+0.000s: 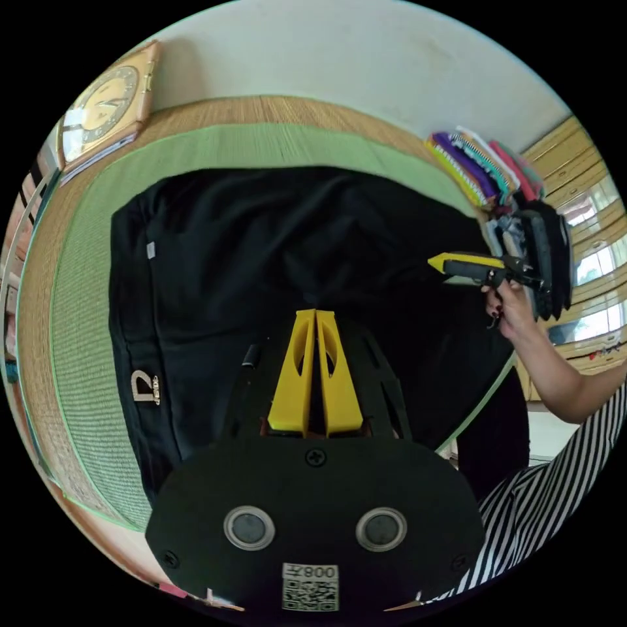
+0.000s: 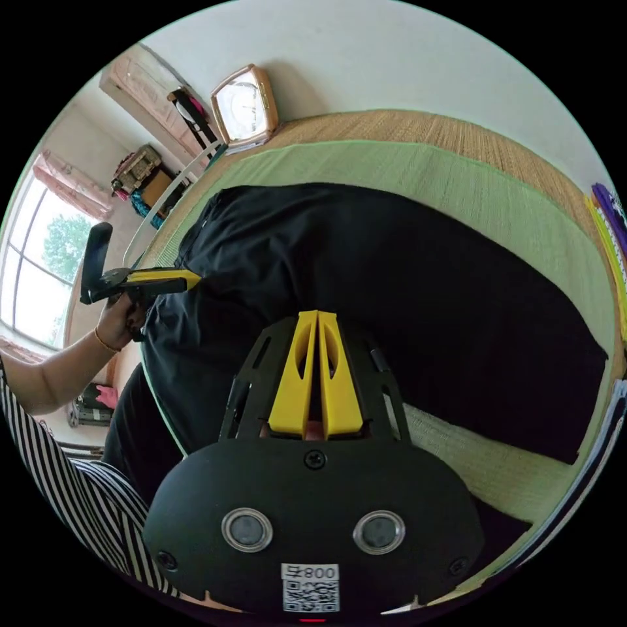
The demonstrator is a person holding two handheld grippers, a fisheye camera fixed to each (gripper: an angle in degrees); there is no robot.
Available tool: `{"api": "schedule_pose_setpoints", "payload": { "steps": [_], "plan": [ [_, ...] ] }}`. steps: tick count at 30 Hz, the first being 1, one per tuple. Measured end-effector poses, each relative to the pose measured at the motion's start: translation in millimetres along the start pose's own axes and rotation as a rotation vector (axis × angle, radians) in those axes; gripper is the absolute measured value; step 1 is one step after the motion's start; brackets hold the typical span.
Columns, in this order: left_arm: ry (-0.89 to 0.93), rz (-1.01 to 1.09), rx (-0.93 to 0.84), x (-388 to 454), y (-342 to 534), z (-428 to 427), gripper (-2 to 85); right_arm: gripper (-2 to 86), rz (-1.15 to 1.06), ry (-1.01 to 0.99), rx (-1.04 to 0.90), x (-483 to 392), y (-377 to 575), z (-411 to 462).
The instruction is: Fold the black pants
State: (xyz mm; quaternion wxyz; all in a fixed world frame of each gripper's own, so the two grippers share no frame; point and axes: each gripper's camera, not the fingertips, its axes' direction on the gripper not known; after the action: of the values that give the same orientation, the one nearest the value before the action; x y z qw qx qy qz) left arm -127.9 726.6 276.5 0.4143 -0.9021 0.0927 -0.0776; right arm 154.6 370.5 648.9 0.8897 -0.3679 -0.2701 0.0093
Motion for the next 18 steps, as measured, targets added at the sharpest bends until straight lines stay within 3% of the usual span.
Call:
{"api": "schedule_pose_setpoints", "payload": {
  "steps": [6,12,18],
  "plan": [
    [0.085,0.150,0.165,38,-27,3,2.1,1.1,0.173,0.025,0.163,34,38,-50],
    [0.286,0.401,0.123,112,-107,65,7.2,6.0,0.454,0.324,0.284,103,108,-123],
    [0.360,0.620,0.034,223,-207,152,8.8,8.1,0.534,0.424,0.267,135,140,-143]
  ]
}}
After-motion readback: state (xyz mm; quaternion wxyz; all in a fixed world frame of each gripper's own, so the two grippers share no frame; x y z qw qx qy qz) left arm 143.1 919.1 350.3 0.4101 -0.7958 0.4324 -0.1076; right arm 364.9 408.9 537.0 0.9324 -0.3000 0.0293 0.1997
